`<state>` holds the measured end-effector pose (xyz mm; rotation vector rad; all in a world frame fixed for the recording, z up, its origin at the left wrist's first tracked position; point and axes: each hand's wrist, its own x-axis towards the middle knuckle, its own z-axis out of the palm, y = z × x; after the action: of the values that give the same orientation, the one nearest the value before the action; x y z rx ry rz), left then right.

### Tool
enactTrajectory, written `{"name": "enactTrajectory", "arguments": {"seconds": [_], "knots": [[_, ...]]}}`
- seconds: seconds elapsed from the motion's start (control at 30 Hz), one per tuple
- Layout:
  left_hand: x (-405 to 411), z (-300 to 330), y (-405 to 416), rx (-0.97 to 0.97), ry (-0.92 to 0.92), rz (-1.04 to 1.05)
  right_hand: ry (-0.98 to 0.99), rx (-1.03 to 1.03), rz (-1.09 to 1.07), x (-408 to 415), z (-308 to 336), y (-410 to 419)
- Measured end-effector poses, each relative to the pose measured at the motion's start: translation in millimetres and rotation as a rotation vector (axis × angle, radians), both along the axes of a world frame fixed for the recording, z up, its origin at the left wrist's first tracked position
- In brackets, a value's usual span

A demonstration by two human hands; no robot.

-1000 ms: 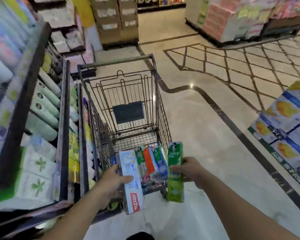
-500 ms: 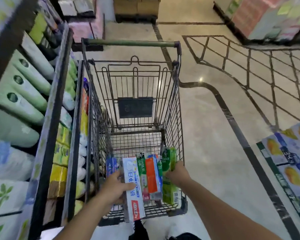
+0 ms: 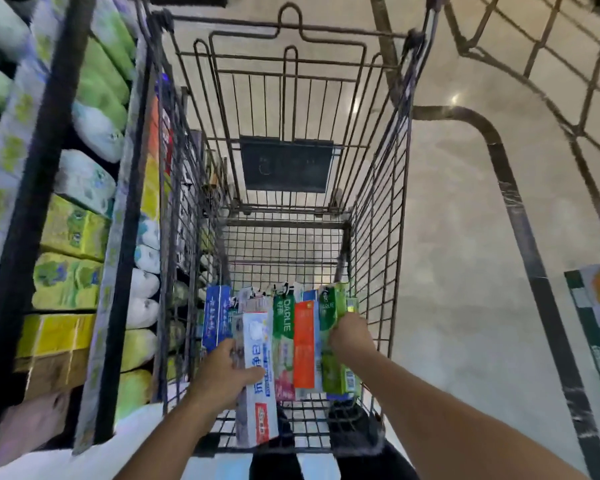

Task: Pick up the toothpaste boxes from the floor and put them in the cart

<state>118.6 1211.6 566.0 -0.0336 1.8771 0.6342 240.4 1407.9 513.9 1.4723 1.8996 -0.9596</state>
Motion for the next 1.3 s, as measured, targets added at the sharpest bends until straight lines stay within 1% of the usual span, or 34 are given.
{"name": "enactTrajectory", "arguments": {"seconds": [0.03,0.1,0.2,0.33,0.43,0.57,0.7,0.8,0.93,1.0,1.1,1.2,1.3], "knots": [[1.7,-3.1,4.6,-0.018,0.016,-0.023,-0.016,-0.012,0.071,2.1,-2.1,1.1],[3.2,-7.2,16.7,-0.071,0.072,-0.098,-0.041,-0.043,0.106,3.5,0.0,4.0],[4.4,-15.6,38.4,-0.105,0.136,-0.213,-0.011,-0.054,0.056,7.9,-5.0,6.2],[7.6,-23.8,67.0,-0.19,0.296,-0.435,0.047,-0.046,0.051,6.6,-0.4,10.3],[13.3,-31.7,78.8,-0.242,0.385,-0.542,0.11,-0.019,0.032,5.3,9.3,15.2],[18.7,-39.8,84.4,-0.232,0.373,-0.587,0.169,-0.024,0.083,8.5,22.4,20.7],[12.8,-37.7,79.9,-0.193,0.321,-0.633,0.222,-0.004,0.117,11.4,36.3,22.3],[8.0,-28.7,66.2,-0.128,0.273,-0.676,0.256,0.012,0.127,11.3,51.1,19.6],[9.3,-6.7,52.3,-0.051,0.223,-0.764,0.298,0.056,0.088,11.1,81.7,15.9],[11.5,4.9,47.3,-0.053,0.211,-0.801,0.318,0.074,0.06,15.1,98.4,15.5],[14.2,29.3,38.6,-0.055,0.179,-0.812,0.303,0.12,0.082,26.7,124.3,17.7],[6.1,60.8,30.2,-0.014,0.22,-0.821,0.287,0.145,0.089,38.0,155.7,19.3],[-16.5,94.3,27.1,-0.012,0.276,-0.797,0.266,0.184,0.173,46.3,187.9,21.2]]}}
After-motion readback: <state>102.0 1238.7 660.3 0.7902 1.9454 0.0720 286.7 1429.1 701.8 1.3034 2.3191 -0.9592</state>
